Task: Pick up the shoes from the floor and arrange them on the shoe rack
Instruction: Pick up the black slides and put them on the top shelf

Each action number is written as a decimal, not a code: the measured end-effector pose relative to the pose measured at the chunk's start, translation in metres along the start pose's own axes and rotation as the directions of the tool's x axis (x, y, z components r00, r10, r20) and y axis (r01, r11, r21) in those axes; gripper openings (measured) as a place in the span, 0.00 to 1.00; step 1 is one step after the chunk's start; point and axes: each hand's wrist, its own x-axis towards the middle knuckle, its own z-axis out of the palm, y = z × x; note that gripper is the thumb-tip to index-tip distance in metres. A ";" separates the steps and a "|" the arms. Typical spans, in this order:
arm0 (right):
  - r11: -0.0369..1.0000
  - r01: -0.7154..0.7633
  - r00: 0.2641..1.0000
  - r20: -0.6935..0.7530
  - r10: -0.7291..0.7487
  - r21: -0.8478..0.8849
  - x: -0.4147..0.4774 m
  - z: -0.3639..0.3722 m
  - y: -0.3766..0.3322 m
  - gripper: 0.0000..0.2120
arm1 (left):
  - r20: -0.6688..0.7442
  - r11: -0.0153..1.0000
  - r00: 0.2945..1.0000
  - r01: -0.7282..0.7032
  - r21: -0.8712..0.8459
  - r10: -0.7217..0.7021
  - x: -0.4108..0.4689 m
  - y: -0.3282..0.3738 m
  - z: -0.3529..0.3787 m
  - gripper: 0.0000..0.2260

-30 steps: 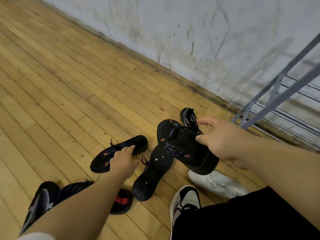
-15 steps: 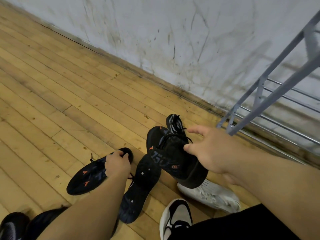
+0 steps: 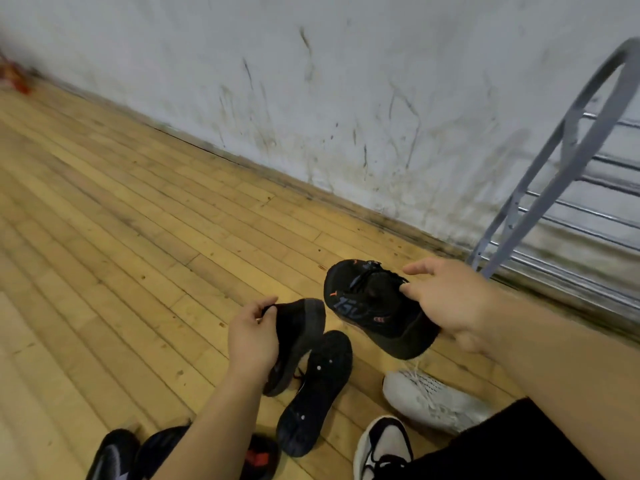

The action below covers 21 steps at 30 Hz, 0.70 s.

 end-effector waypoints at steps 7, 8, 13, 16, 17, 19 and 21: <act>0.971 0.236 0.945 -0.240 -0.221 0.036 -0.069 -0.090 -0.010 0.05 | 0.144 0.953 0.948 -0.261 -0.154 0.283 -0.074 0.149 -0.018 0.10; 0.966 0.258 0.930 -0.280 -0.239 0.030 -0.081 -0.109 -0.006 0.05 | 0.161 0.939 0.931 -0.302 -0.163 0.327 -0.088 0.170 -0.018 0.11; 0.924 0.313 0.903 -0.369 -0.218 0.218 -0.139 -0.195 0.030 0.08 | 0.210 0.852 0.828 -0.484 -0.199 0.519 -0.152 0.252 0.001 0.12; 0.892 0.331 0.870 -0.466 -0.162 0.309 -0.171 -0.241 0.068 0.13 | 0.243 0.799 0.763 -0.547 -0.249 0.599 -0.189 0.285 0.029 0.12; 0.881 0.339 0.855 -0.499 -0.143 0.329 -0.180 -0.255 0.082 0.13 | 0.260 0.782 0.739 -0.566 -0.260 0.621 -0.201 0.293 0.040 0.12; 0.853 0.373 0.817 -0.565 -0.114 0.366 -0.194 -0.281 0.109 0.11 | 0.304 0.755 0.692 -0.584 -0.298 0.655 -0.226 0.306 0.065 0.12; 0.823 0.401 0.766 -0.640 -0.060 0.403 -0.204 -0.306 0.135 0.09 | 0.359 0.743 0.651 -0.572 -0.348 0.669 -0.251 0.316 0.092 0.13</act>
